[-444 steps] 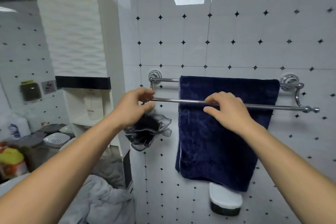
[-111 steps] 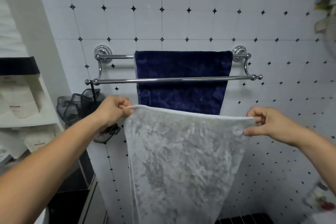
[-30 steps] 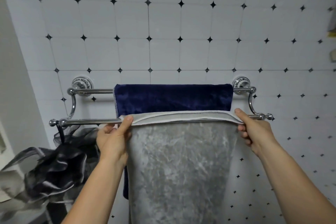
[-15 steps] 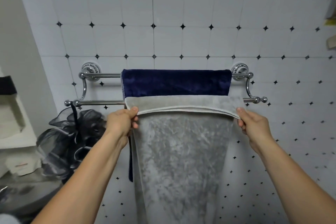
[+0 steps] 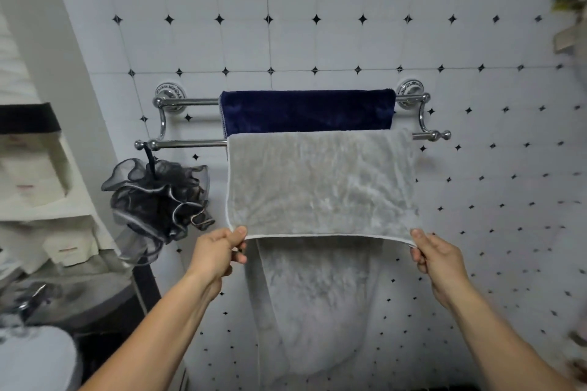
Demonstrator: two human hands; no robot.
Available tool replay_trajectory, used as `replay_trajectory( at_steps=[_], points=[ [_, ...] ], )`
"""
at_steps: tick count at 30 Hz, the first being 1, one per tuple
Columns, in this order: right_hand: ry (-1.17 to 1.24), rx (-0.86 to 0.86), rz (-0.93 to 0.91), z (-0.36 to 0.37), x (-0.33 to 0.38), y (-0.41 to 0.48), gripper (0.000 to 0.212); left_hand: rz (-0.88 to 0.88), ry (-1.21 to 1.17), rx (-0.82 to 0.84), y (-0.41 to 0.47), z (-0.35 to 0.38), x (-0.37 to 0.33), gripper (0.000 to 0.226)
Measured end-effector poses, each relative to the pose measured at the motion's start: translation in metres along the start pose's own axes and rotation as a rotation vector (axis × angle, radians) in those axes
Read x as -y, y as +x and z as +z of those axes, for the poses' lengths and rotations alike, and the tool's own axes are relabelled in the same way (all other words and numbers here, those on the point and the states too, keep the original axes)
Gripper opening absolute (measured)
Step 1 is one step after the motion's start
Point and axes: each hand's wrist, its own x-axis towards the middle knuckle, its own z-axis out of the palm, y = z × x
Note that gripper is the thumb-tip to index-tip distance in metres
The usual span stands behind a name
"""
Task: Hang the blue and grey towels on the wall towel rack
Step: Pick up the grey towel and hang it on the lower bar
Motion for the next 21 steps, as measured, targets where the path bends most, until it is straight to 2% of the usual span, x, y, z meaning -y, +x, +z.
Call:
replay_trajectory(
  at_steps=[13,21],
  points=[
    [-0.201,-0.008,0.173,-0.048,-0.04,-0.138,0.051,-0.157,0.113,0.098,-0.084,-0.033,0.098,0.03],
    [-0.299,0.015,0.316,-0.052,-0.093,-0.168,0.051,-0.266,0.178,0.086,-0.095,-0.037,0.154,0.025]
  ],
)
